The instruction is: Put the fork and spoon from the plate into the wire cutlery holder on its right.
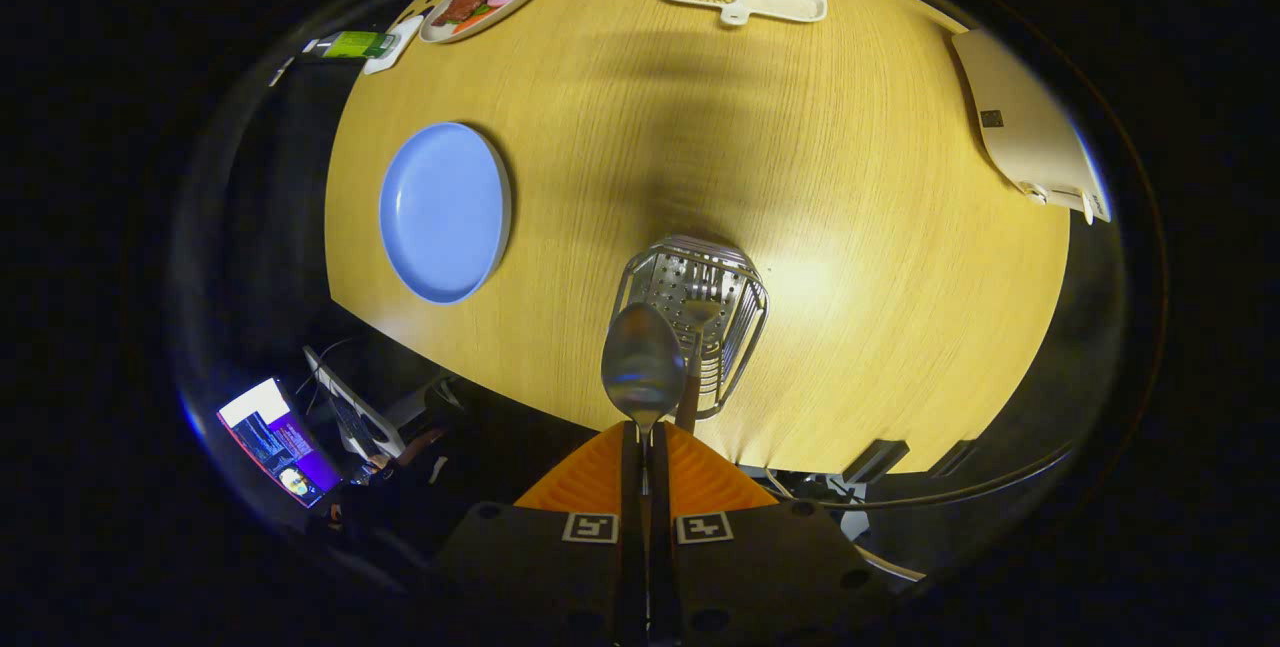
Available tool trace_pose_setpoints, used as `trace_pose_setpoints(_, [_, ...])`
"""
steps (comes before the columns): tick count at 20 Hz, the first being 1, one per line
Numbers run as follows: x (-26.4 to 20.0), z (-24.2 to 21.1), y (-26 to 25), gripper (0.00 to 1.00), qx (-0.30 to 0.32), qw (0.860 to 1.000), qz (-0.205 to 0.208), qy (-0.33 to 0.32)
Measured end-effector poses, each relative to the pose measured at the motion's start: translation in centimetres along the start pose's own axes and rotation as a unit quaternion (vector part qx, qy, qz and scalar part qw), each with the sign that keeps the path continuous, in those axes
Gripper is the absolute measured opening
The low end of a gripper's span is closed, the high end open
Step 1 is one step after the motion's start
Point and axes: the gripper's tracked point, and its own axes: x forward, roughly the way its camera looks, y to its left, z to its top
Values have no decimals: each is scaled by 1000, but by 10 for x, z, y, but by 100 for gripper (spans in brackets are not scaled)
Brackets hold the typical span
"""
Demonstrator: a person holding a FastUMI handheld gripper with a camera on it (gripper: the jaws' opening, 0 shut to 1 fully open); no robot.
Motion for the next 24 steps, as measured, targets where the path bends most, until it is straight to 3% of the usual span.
trace_pose_setpoints(7, [18, 13, -14, 7, 0, 999, -27, 45])
trace_pose_setpoints(15, [27, 19, -18, 12, 1, 999, -27, 35])
trace_pose_setpoints(16, [26, 21, -15, 16, 1, 1000, -20, 25])
trace_pose_setpoints(19, [18, 28, 1, 64, 3, 1000, 15, -18])
trace_pose_setpoints(21, [12, 33, 5, 89, 1, 998, 23, -55])
trace_pose_setpoints(24, [1, 33, 13, 92, -2, 993, 38, -115])
